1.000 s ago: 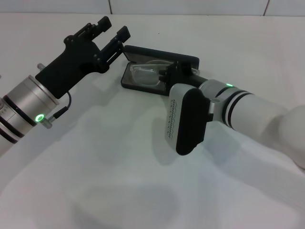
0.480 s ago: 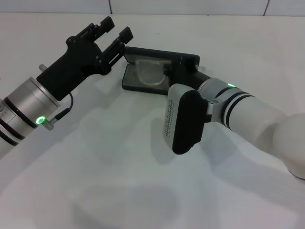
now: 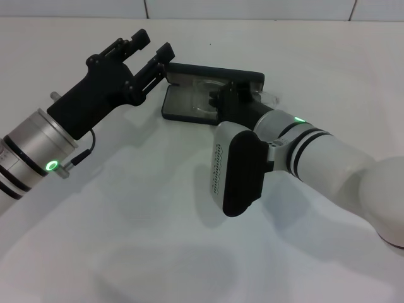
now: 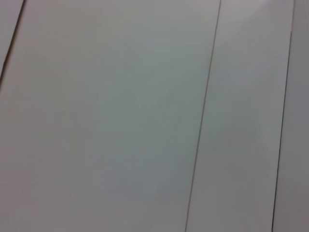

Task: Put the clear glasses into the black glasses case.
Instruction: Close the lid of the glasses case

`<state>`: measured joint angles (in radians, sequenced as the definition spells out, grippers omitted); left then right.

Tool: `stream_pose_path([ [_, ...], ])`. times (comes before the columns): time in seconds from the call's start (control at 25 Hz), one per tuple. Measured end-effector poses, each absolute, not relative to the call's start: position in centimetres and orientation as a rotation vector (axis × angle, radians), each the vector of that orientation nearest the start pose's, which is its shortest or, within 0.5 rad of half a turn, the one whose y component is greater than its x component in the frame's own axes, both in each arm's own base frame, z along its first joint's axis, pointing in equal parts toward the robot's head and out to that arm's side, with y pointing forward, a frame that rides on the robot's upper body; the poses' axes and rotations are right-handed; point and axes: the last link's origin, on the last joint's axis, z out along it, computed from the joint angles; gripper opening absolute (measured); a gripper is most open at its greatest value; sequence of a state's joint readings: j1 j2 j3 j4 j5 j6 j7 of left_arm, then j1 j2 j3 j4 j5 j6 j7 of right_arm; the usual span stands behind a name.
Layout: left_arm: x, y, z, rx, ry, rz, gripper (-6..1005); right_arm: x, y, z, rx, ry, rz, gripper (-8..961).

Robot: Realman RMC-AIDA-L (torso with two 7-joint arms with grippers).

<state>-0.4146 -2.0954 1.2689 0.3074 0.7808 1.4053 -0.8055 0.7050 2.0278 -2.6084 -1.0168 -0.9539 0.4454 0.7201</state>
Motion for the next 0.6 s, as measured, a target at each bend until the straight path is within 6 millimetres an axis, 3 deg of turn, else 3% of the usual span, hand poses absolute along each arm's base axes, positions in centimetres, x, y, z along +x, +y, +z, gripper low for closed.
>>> stream_pose_path([
  [0.48, -26.0, 31.8, -2.0, -2.083, -0.505, -1.210, 567, 12.7, 33.8, -14.0, -2.156, -0.616, -0.181, 66],
  [0.52, -26.0, 31.8, -2.0, -2.083, -0.504, -1.210, 567, 12.9, 33.5, -12.0, -2.130, -0.568, -0.129, 66],
  [0.6, -26.1, 31.8, -1.9, -2.082, -0.504, -1.208, 567, 12.9, 33.3, -10.5, -2.110, -0.542, -0.095, 66],
])
